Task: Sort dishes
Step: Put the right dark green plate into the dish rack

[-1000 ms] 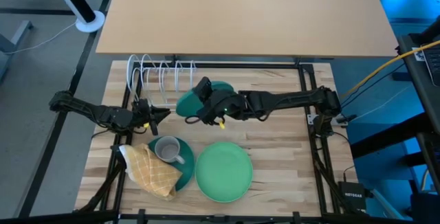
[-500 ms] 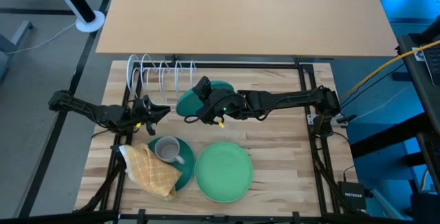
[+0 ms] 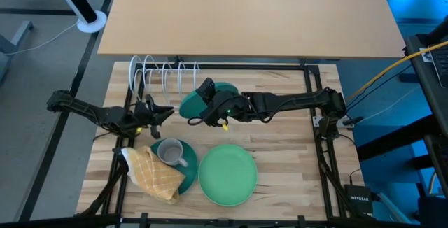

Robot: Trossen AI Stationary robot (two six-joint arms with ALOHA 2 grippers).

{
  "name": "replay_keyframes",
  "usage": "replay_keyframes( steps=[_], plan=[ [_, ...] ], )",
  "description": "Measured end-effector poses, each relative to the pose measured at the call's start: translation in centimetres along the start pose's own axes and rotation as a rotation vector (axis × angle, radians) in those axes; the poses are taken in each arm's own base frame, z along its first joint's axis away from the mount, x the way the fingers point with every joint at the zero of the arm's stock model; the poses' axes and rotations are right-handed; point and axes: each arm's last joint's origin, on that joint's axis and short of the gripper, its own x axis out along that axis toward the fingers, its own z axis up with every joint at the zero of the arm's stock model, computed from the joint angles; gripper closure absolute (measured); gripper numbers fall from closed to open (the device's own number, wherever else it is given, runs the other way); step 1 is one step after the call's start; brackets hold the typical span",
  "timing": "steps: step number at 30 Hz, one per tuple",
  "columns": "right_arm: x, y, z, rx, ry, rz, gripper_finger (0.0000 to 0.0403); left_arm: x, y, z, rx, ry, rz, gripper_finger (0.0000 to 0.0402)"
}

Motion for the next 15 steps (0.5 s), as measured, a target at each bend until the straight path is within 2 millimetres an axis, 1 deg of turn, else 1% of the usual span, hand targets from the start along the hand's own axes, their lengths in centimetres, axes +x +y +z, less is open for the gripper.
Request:
replay_keyframes(
  steps=[4,9,12,15],
  plan=[
    [0.00,0.00,0.00,0.000,0.000,0.000,0.0392,-0.02,-0.01,0.67,0.019,-0.058,0.001,0.0343],
    [0.00,0.00,0.00,0.001,0.000,0.000,0.0390,-0.04,-0.01,0.97,0.074,-0.083,0.004,0.0340],
    [0.00,0.00,0.00,0.001,0.000,0.000,0.0390,-0.02,-0.02,0.94,0.045,-0.081,0.003,0.0317],
    [-0.01,-0.01,0.00,0.001,0.000,-0.001,0.0393,0.09,-0.09,0.79,0.000,-0.069,0.005,0.0277]
  ],
)
